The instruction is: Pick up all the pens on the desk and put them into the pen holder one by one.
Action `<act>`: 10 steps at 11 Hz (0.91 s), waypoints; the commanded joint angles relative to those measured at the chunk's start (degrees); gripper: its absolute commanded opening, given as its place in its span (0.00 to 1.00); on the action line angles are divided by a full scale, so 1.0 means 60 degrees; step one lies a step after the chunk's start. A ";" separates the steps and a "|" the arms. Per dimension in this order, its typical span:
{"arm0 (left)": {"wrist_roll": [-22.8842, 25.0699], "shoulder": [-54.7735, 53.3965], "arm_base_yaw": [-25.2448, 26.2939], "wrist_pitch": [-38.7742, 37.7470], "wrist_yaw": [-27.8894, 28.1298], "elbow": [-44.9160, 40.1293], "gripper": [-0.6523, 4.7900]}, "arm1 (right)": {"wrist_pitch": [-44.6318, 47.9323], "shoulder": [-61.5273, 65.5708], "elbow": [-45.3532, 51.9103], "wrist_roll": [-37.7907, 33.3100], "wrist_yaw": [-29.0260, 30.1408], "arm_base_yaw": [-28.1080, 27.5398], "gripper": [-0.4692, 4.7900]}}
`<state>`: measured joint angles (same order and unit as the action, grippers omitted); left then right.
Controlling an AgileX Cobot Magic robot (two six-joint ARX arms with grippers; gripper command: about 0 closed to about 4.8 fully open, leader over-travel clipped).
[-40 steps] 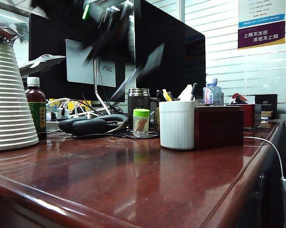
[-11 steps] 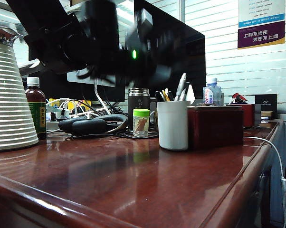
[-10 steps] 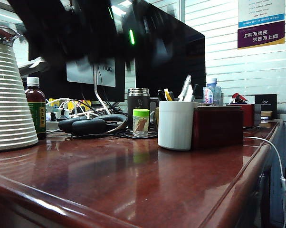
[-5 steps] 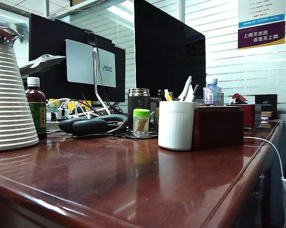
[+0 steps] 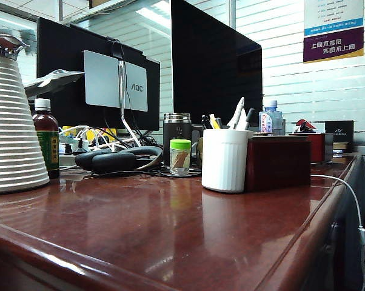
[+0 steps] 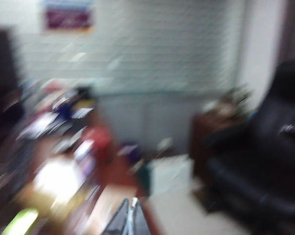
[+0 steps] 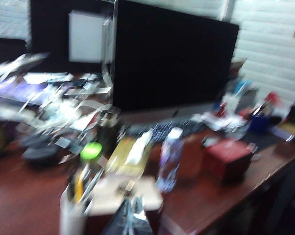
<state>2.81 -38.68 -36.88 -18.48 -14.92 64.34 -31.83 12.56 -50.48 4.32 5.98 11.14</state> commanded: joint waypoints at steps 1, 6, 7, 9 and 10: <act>0.0244 0.1905 -0.0011 -0.2732 0.1158 -0.0127 0.11 | -0.0433 -0.0812 0.0663 -0.0827 0.0641 -0.0004 0.08; -0.0659 0.5920 0.0007 -0.3592 0.2222 -0.3024 0.11 | 0.0940 -0.1967 0.3220 -0.1297 0.1173 -0.0004 0.08; -0.0750 0.6433 0.0007 -0.3472 0.2237 -0.3963 0.11 | 0.1512 -0.1963 0.3770 -0.1304 0.1497 0.0000 0.08; -0.1082 0.6302 0.0000 -0.1931 0.1577 -0.6014 0.11 | 0.3020 -0.2011 0.5257 -0.1938 0.1475 0.0044 0.08; -0.1169 0.6309 0.0000 -0.0670 0.1406 -0.7009 0.11 | 0.3424 -0.2025 0.5814 -0.1934 0.1282 0.0040 0.08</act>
<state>-3.53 -0.93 -36.93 -30.37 -5.17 25.15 -14.63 0.54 -16.84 -6.63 14.85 11.38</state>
